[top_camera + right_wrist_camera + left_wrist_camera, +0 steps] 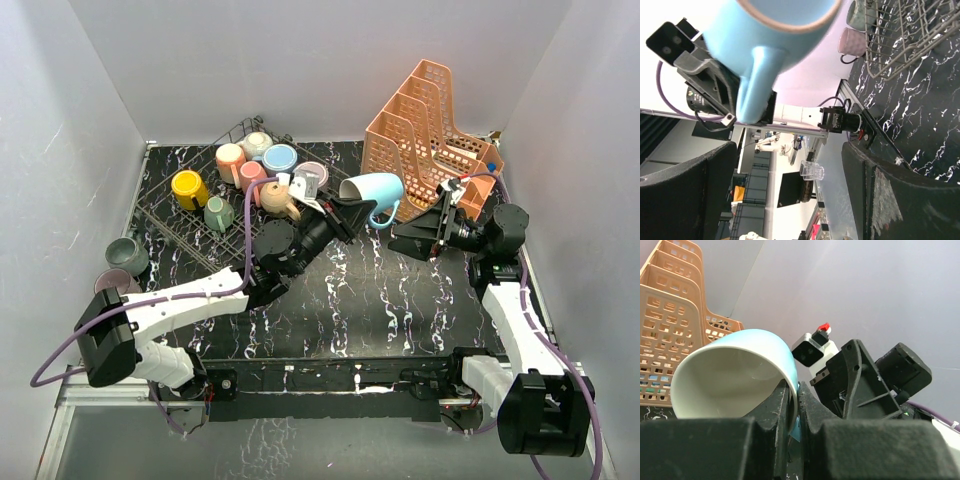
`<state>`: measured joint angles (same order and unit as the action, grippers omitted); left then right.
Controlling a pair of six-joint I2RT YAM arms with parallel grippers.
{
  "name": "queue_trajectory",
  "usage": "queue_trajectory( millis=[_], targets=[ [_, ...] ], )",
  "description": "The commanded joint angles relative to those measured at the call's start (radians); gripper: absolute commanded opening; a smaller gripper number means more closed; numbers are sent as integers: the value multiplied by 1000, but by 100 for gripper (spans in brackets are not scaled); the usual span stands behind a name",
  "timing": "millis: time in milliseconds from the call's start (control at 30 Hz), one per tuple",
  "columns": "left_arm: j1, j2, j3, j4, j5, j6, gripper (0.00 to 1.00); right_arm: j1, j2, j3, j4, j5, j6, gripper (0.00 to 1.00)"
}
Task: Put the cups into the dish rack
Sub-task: Pick up the cup at the center of the board.
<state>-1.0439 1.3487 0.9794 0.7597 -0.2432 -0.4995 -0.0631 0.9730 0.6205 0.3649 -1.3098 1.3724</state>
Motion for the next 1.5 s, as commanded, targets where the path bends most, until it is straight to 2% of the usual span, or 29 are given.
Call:
queue_trajectory(
  millis=[0, 367, 600, 800, 1000, 1467],
  targets=[
    [-24, -18, 11, 192, -18, 46, 0, 9, -34, 11, 190, 34, 145, 88],
    [-74, -1, 14, 242, -11, 50, 0, 21, -15, 32, 236, 122, 248, 80],
    [-82, 15, -1, 278, 2, 44, 0, 44, -5, 38, 232, 127, 260, 67],
    [-84, 66, 9, 306, 23, 35, 0, 54, -4, 37, 221, 132, 258, 60],
    [-88, 84, 15, 328, 36, 23, 0, 55, -14, 17, 182, 137, 251, 47],
    [-87, -7, -52, 365, 10, 14, 0, 55, -20, 11, 158, 138, 255, 56]
  ],
)
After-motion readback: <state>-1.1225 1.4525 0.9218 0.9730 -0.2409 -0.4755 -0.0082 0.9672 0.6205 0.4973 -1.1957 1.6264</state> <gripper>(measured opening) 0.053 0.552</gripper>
